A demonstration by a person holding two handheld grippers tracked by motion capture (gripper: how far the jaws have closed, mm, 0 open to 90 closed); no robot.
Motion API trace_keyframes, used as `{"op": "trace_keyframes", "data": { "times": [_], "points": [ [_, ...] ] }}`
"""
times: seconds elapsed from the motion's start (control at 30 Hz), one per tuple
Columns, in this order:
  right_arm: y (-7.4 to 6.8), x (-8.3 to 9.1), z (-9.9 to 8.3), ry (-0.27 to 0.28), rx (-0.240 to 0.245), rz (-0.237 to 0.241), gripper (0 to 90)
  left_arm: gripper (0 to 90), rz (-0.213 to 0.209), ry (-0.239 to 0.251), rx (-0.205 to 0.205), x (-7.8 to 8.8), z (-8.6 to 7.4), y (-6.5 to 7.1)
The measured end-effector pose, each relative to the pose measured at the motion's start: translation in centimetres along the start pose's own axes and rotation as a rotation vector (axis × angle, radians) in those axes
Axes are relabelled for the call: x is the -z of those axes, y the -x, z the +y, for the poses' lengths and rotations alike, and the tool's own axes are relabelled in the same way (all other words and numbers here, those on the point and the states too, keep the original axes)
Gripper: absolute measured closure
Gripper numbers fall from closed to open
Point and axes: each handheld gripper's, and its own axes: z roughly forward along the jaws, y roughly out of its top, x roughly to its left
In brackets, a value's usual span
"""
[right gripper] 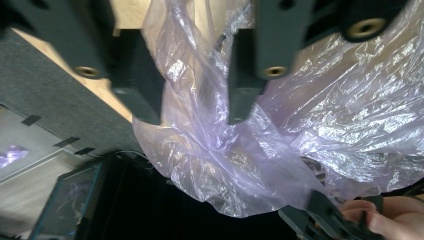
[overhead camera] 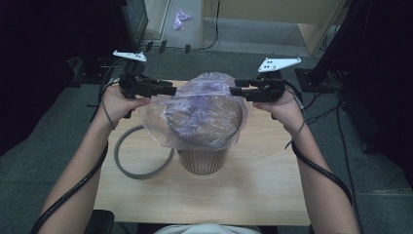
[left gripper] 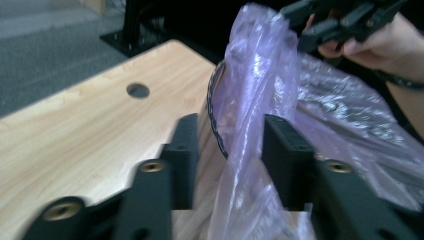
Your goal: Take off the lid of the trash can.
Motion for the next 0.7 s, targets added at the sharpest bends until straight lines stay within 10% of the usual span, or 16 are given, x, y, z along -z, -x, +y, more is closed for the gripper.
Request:
{"op": "trace_keyframes", "data": {
  "times": [0.2, 0.37, 0.53, 0.7],
  "points": [
    [-0.4, -0.3, 0.3, -0.06, -0.013, 0.04, 89.9, 87.5, 0.008, -0.025, -0.024, 0.2, 0.4, 0.8],
    [-1.0, 0.4, 0.5, -0.085, -0.036, 0.083, 90.0, 89.8, -0.01, -0.058, -0.029, 0.5, 0.3, 1.3],
    [-1.8, 0.4, 0.0, -0.126, -0.003, 0.103, 82.4, 84.5, -0.022, -0.066, -0.047, 0.4, -0.3, 1.5],
    [-2.4, 1.8, 0.9, -0.02, 0.026, 0.119, 69.4, 65.3, -0.04, -0.006, -0.068, 1.1, 0.6, 2.1]
  ]
}}
